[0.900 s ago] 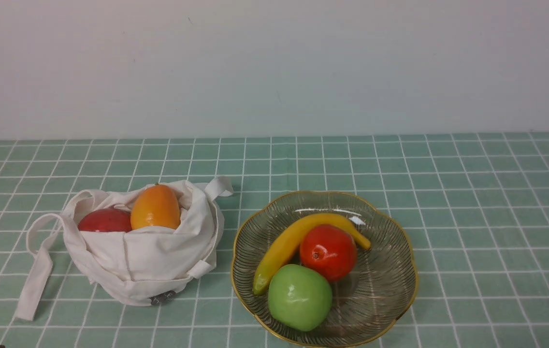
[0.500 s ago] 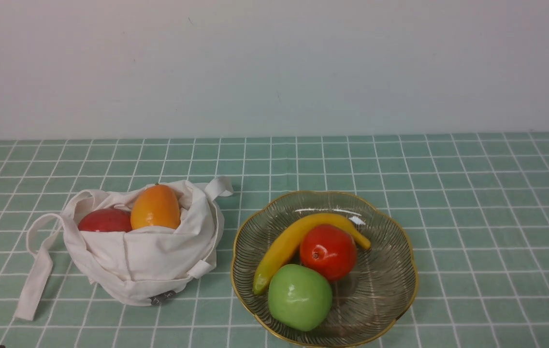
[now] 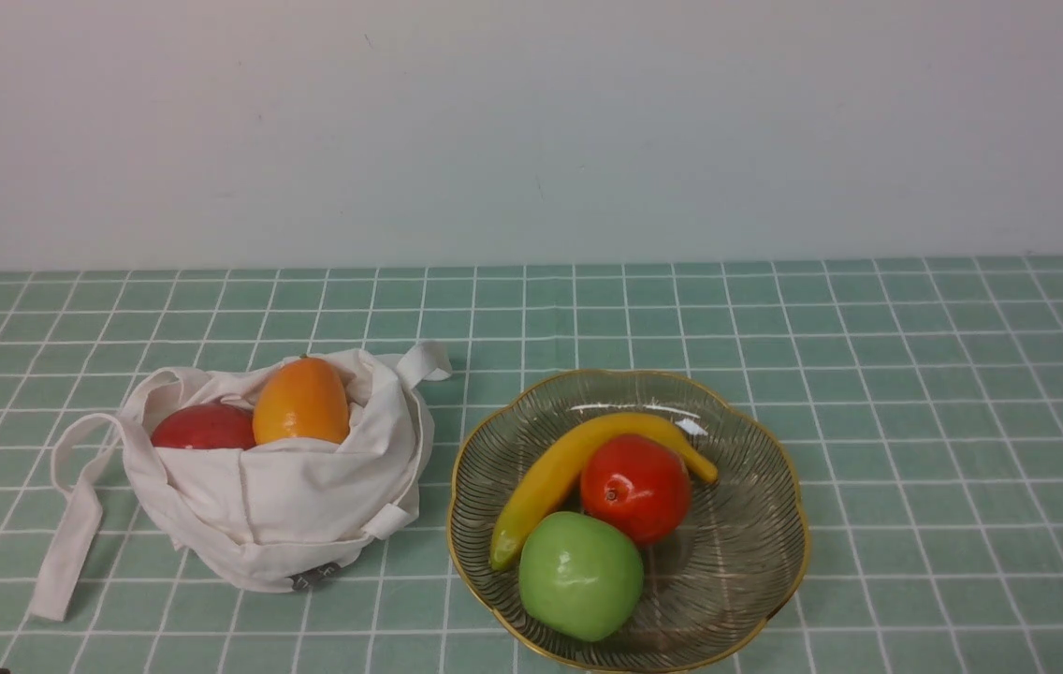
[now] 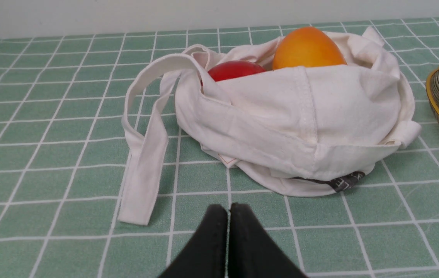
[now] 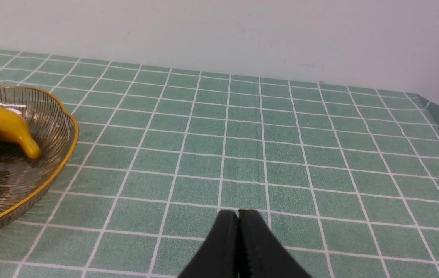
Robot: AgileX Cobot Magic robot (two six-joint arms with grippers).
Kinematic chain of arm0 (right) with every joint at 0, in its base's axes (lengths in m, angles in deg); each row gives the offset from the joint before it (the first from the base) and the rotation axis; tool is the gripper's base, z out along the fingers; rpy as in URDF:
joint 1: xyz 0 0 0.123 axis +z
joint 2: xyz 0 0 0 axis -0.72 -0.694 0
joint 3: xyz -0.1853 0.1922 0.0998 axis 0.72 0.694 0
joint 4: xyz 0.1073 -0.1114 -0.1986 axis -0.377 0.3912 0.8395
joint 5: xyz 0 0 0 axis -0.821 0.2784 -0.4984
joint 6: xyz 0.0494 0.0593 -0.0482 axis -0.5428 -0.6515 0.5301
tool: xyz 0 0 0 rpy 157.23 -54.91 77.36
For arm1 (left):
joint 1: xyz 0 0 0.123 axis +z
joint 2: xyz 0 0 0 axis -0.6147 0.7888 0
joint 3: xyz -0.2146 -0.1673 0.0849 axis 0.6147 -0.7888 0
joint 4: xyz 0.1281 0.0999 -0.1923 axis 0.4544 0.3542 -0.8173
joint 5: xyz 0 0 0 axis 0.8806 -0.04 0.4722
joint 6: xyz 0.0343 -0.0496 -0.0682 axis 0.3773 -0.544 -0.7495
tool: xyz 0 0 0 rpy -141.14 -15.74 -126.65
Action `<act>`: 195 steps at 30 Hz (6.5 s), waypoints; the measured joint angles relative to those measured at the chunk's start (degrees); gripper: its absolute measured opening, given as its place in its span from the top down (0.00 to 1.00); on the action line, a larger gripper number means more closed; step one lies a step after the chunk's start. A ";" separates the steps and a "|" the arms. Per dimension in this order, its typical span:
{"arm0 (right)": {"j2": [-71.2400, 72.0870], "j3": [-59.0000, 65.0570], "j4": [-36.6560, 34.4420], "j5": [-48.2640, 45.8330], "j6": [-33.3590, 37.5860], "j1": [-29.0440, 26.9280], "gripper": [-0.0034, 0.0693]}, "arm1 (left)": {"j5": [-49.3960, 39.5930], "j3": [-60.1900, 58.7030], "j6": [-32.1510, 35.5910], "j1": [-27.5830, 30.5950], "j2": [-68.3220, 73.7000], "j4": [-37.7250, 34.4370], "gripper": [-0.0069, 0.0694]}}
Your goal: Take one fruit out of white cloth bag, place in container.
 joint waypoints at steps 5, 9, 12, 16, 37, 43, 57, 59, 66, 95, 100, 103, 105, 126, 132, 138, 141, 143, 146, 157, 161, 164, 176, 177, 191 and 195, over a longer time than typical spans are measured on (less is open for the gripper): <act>0.00 0.00 0.00 0.00 0.00 0.00 0.97 | 0.00 0.00 0.00 0.00 0.00 0.00 0.92; 0.00 0.00 0.00 0.00 0.00 0.00 0.97 | 1.00 0.00 -0.29 0.00 0.00 -0.44 0.92; 0.00 0.00 0.00 0.00 0.00 0.00 0.97 | 4.91 -0.06 -3.24 0.00 0.00 -6.12 0.92; 0.00 0.00 0.00 0.00 0.00 0.00 0.97 | 10.41 -0.06 -8.26 0.00 0.00 -18.67 0.92; 0.00 0.00 0.00 0.00 0.00 0.00 0.97 | 31.33 16.42 0.04 0.00 7.87 -39.90 0.92; 0.00 0.00 0.00 0.00 0.00 0.00 0.97 | -2.43 32.90 8.14 0.00 30.83 -30.56 0.92; 0.00 0.00 0.00 0.00 0.00 0.00 0.97 | -26.64 63.89 12.27 -3.24 81.60 -10.55 0.92; 0.00 0.00 0.00 0.00 0.00 0.00 0.97 | -27.49 66.62 11.22 -4.91 85.05 -8.45 0.92; 0.00 0.00 0.00 0.00 0.00 0.00 0.97 | -27.62 75.12 1.14 -7.50 94.11 -2.39 0.87; 0.00 0.00 0.00 0.00 0.00 0.00 0.97 | -20.86 77.06 -3.34 -7.95 109.51 -4.54 0.18; 0.00 0.00 0.00 0.00 0.00 0.00 0.97 | -22.15 77.38 -3.34 -7.95 108.89 -2.21 0.18; 0.00 0.00 0.00 0.00 0.00 0.00 0.97 | -24.21 77.80 -3.34 -7.96 106.53 0.77 0.18; 0.00 0.00 0.00 0.00 0.00 0.00 0.97 | -24.74 77.86 -3.34 -7.96 104.60 1.99 0.18; 0.00 0.00 0.00 0.00 0.00 0.00 0.97 | -27.85 77.96 15.63 -23.55 87.28 -27.91 0.18; 0.00 0.00 0.00 0.00 0.00 0.00 0.97 | -23.21 77.96 23.51 -35.53 94.96 -31.12 0.18; 0.00 0.00 0.00 0.00 0.00 0.00 0.97 | -13.64 77.96 24.96 -41.20 103.66 -31.12 0.18; 0.00 0.00 0.00 0.00 0.00 0.00 0.97 | -9.84 77.96 25.02 -41.82 106.72 -31.26 0.18; 0.00 0.00 0.00 0.00 0.00 0.00 0.97 | -7.99 77.96 25.02 -41.88 108.34 -30.82 0.18; 0.00 0.00 0.00 0.00 0.00 0.00 0.97 | -7.16 77.96 25.02 -41.88 109.44 -29.67 0.17; 0.00 0.00 0.00 0.00 0.00 0.00 0.97 | -9.45 78.27 21.54 -41.68 109.01 -28.24 0.04; 0.00 0.00 0.00 0.00 0.00 0.00 0.97 | -11.34 78.27 14.57 -41.39 102.98 -21.84 0.28; 0.00 0.00 0.00 0.00 0.00 0.00 0.97 | -13.07 78.33 5.96 -40.78 94.35 -11.98 0.70; 0.00 0.00 0.00 0.00 0.00 0.00 0.97 | -15.50 71.05 -14.75 -40.55 64.42 5.79 0.92; 0.00 0.00 0.00 0.00 0.00 0.00 0.97 | -15.03 65.79 -17.79 -40.55 59.23 7.26 0.92; 0.00 0.00 0.00 0.00 0.00 0.00 0.97 | -10.92 43.87 -24.71 -40.55 31.82 8.00 0.92; 0.00 0.00 0.00 0.00 0.00 0.00 0.97 | -12.37 43.87 -21.15 -40.55 26.30 8.55 0.92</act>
